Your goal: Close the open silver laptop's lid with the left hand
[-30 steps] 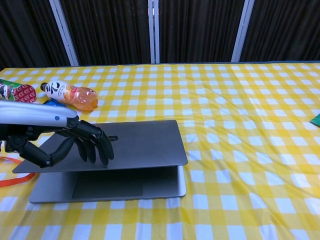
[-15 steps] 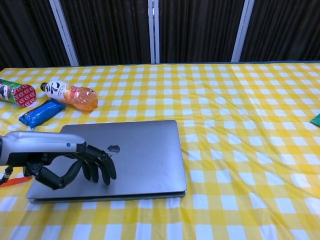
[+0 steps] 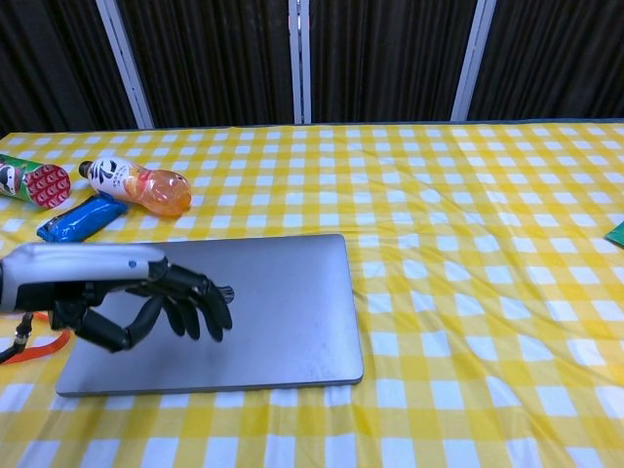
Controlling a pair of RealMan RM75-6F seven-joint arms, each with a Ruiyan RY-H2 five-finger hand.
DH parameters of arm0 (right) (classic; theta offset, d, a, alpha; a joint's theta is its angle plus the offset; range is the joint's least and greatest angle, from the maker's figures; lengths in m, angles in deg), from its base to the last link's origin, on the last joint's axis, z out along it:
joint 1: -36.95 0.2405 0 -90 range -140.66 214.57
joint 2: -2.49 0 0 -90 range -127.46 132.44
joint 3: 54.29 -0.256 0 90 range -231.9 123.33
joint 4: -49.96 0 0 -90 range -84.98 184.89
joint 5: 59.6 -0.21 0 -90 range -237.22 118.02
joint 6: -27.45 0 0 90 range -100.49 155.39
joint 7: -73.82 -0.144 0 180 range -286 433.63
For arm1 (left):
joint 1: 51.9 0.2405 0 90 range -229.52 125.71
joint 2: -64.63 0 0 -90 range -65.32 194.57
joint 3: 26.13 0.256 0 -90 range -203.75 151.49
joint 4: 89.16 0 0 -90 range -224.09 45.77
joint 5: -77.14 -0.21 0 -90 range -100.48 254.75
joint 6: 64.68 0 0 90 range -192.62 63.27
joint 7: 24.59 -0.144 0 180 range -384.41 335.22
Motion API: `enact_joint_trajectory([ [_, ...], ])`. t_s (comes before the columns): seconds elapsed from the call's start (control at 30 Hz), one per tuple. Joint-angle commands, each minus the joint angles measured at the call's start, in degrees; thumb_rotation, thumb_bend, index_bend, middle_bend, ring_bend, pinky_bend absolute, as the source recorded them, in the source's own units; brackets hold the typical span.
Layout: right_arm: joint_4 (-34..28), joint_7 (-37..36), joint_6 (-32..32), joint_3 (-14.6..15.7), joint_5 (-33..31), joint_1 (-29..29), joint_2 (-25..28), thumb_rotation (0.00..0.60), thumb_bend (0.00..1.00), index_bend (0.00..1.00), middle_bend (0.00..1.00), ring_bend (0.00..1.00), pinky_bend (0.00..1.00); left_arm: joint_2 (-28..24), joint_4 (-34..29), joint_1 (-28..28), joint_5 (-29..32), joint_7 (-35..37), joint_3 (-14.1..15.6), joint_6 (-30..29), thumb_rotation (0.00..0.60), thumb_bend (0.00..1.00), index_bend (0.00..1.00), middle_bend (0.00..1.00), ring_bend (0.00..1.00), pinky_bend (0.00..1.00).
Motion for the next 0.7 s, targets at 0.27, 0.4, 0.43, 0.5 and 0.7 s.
enact_joint_trajectory([
  [0.27,-0.5,-0.87,-0.76,0.29,1.14,-0.3,0.53,0.6,0.0,0.0,0.0,0.0,0.0,-13.02,-7.76,8.89,-2.25,-8.46,-3.29,-23.52,0.537,0.41,0.06,0.0,0.0,0.0],
  [0.4,-0.33,-0.46,-1.47,0.22,1.35,-0.59,0.64,0.6,0.0,0.0,0.0,0.0,0.0,-14.91,-14.03,15.42,9.54,-29.15,-4.55,-30.11,0.6,0.0,0.0,0.0,0.0,0.0],
  [0.43,-0.31,-0.42,-1.59,0.21,1.4,-0.63,0.64,0.6,0.0,0.0,0.0,0.0,0.0,-14.95,-14.9,16.45,10.78,-31.89,-4.63,-31.68,0.6,0.0,0.0,0.0,0.0,0.0],
  [0.5,-0.34,-0.68,-1.75,0.28,1.57,-0.74,0.74,0.6,0.0,0.0,0.0,0.0,0.0,-14.89,-16.72,20.42,13.6,-38.59,-4.31,-37.67,0.6,0.0,0.0,0.0,0.0,0.0],
  [0.7,-0.13,-1.03,-1.95,0.65,2.64,-0.8,0.95,0.6,0.0,0.0,0.0,0.0,0.0,-12.92,-16.98,28.79,16.29,-41.48,-3.11,-47.9,0.6,0.0,0.0,0.0,0.0,0.0],
])
